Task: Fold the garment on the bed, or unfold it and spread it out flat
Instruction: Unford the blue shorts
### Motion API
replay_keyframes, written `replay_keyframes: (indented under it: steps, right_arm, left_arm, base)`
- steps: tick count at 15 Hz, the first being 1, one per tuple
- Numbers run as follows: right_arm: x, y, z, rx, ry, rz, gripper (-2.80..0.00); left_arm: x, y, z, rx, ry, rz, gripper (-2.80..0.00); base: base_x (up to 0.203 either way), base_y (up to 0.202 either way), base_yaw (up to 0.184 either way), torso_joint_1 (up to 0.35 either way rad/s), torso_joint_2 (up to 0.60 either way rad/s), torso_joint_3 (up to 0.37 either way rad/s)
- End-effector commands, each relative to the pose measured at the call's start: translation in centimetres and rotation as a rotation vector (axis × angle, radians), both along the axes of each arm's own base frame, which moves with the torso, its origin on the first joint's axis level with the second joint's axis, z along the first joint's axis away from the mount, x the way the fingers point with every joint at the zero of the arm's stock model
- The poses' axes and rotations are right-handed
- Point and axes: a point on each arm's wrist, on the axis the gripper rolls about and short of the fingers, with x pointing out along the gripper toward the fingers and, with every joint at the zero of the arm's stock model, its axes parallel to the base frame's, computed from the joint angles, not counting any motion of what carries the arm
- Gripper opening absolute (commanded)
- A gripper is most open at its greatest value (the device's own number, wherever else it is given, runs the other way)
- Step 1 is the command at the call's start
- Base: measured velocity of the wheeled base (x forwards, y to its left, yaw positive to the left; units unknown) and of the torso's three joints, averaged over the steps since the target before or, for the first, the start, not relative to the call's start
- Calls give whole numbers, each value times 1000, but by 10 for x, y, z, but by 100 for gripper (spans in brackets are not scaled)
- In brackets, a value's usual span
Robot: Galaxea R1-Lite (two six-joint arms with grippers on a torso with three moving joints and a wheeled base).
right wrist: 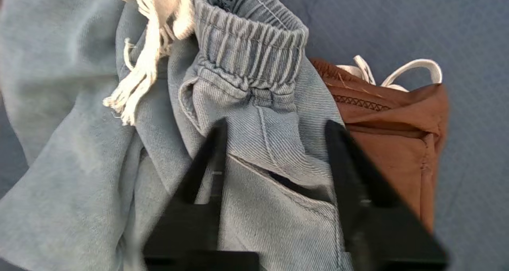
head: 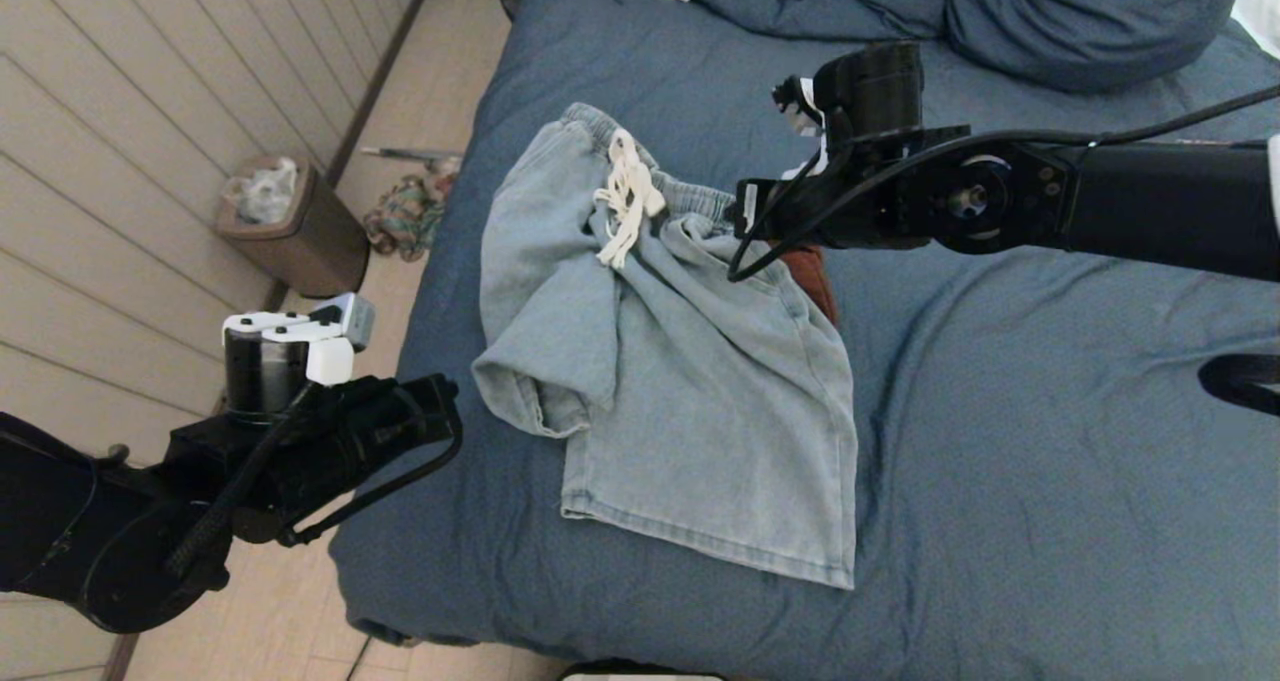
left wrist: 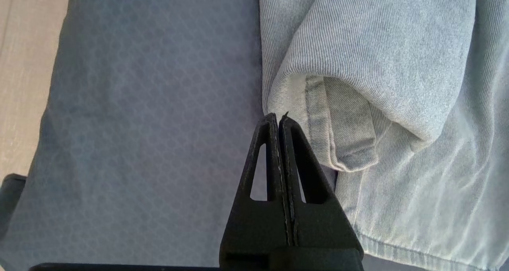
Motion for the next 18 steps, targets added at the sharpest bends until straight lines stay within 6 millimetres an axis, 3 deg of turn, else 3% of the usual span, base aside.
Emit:
replay_keyframes:
  steps: [1,8,9,14,18]
  right_arm:
    - [8,6,-15,-11,33,1,0]
    - [22,14,-42,-28,90,2,0]
    - [23,14,-43,-26,92,-2,-280]
    - [19,9,-34,-14,77,-10,-280]
    - [4,-6,-3,-1,8,-91,-280]
  left_arm:
    - [0,0,-3,0,3,1,-280]
    - [2,-2,-9,8,17,-1,-280]
    - [2,-2,-10,9,18,-1,-280]
    - [3,-2,-13,13,27,-2,-280]
    - [4,-3,-16,18,36,-4,-280]
  base:
    - [0,0,0,0,0,0]
    - [0,0,0,0,0,0]
    - [0,0,0,0,0,0]
    - [0,0,0,0,0,0]
    - [0,0,0,0,0,0]
